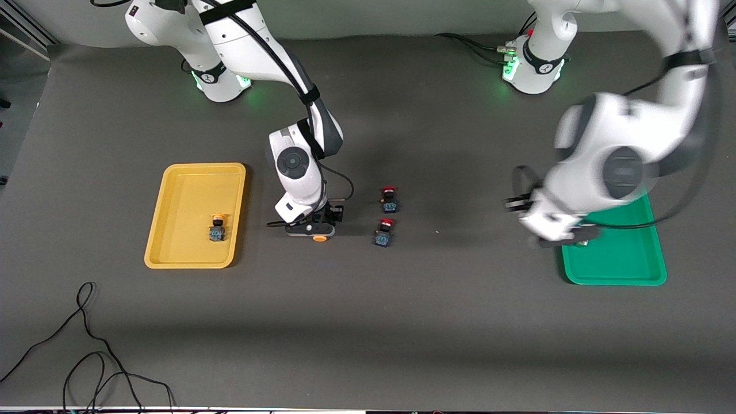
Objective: Place green and yellow buttons in trays
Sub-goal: 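Lower both buttons into their trays, green tray and yellow tray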
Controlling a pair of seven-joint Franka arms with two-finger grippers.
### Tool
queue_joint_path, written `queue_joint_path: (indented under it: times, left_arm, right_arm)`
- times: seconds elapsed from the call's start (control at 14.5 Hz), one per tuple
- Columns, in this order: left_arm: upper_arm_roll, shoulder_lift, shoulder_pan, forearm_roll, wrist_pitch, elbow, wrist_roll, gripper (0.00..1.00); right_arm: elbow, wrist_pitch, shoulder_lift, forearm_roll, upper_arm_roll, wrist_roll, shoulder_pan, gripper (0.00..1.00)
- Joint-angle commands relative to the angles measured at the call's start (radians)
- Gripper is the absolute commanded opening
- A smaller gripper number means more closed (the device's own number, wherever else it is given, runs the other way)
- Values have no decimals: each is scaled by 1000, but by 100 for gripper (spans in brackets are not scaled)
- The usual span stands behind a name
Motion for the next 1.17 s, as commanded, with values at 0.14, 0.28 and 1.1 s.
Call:
queue_joint_path:
  times: [0.14, 0.28, 1.1]
  left_arm:
    - [-4, -21, 309, 114, -32, -43, 446, 26]
    - [-4, -1, 392, 140, 75, -81, 542, 26]
    - [-3, 162, 489, 246, 706, -376, 551, 73]
  right_arm:
    - [10, -180, -118, 18, -56, 3, -18, 0]
    - [8, -312, -205, 8, -115, -14, -20, 0]
    - [-281, -344, -425, -127, -604, -684, -32, 0]
